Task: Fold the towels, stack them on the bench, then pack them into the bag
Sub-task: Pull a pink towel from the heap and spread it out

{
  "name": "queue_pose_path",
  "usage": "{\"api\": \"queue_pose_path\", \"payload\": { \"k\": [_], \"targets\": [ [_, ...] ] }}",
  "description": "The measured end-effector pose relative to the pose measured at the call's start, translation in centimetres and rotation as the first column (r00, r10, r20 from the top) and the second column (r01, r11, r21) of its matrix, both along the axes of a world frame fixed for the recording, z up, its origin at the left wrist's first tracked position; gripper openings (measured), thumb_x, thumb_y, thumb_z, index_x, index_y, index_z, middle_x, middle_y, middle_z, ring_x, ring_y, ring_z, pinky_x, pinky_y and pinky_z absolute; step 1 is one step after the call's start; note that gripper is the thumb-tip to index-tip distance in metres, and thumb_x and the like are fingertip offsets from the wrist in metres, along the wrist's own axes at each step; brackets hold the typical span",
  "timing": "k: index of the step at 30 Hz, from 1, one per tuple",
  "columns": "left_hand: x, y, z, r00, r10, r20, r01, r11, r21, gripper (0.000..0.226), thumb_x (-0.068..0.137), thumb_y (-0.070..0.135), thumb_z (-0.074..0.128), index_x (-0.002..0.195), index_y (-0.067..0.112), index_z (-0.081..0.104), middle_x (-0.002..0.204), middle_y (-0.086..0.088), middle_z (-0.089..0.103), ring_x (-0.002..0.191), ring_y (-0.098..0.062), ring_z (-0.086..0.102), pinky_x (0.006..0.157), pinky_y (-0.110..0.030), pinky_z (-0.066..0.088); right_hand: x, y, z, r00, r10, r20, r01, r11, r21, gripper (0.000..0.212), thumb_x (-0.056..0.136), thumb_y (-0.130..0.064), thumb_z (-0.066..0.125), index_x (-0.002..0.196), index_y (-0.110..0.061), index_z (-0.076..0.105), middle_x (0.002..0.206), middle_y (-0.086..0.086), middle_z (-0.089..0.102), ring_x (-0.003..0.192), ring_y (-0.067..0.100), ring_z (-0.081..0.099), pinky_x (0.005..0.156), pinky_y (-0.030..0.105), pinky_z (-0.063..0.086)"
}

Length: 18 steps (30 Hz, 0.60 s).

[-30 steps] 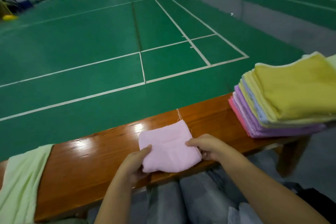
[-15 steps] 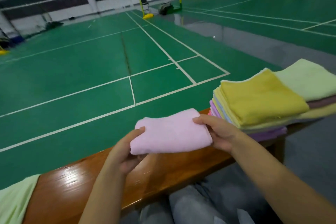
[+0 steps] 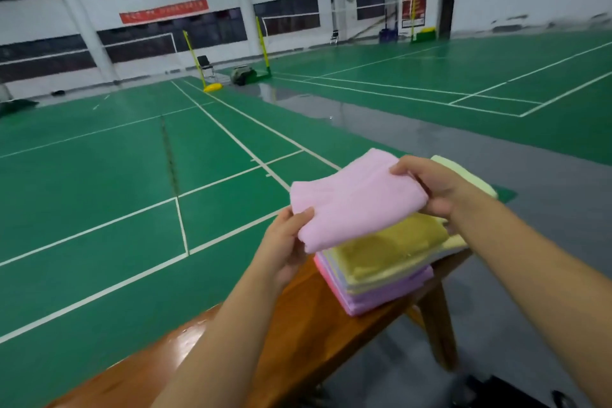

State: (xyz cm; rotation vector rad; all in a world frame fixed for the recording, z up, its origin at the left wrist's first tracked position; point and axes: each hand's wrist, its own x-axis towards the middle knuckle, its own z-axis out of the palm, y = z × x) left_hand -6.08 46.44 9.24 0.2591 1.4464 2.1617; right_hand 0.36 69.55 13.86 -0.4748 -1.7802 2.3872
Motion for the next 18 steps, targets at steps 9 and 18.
{"api": "queue_pose_path", "payload": {
  "k": [9,18],
  "targets": [
    [-0.1,5.4,-2.8,0.994,-0.089,-0.069,0.053,0.907,-0.417,0.028,0.094,0.014,0.057,0.121,0.010,0.051,0.112,-0.009,0.064,0.081,-0.016,0.063,0.061,-0.027,0.056,-0.8,5.8,-4.5,0.927,-0.187,0.325,0.007,0.875,0.484,0.012,0.086,-0.015,0.057,0.086,-0.003,0.059,0.077,0.012,0.059,0.064,0.024,0.055,0.056,0.019,0.041],
    [-1.5,5.4,-4.1,0.995,0.043,-0.089,-0.091,0.737,-0.670,0.092,0.078,0.056,0.069,0.147,0.015,0.024,0.147,-0.009,0.036,0.125,-0.032,0.046,0.100,-0.049,0.045,-2.2,7.5,-6.5,0.882,-0.161,0.443,-0.175,0.761,0.624,0.091,0.059,-0.075,0.061,0.120,-0.007,0.057,0.118,0.009,0.061,0.100,0.030,0.063,0.093,0.045,0.050]
  ]
}}
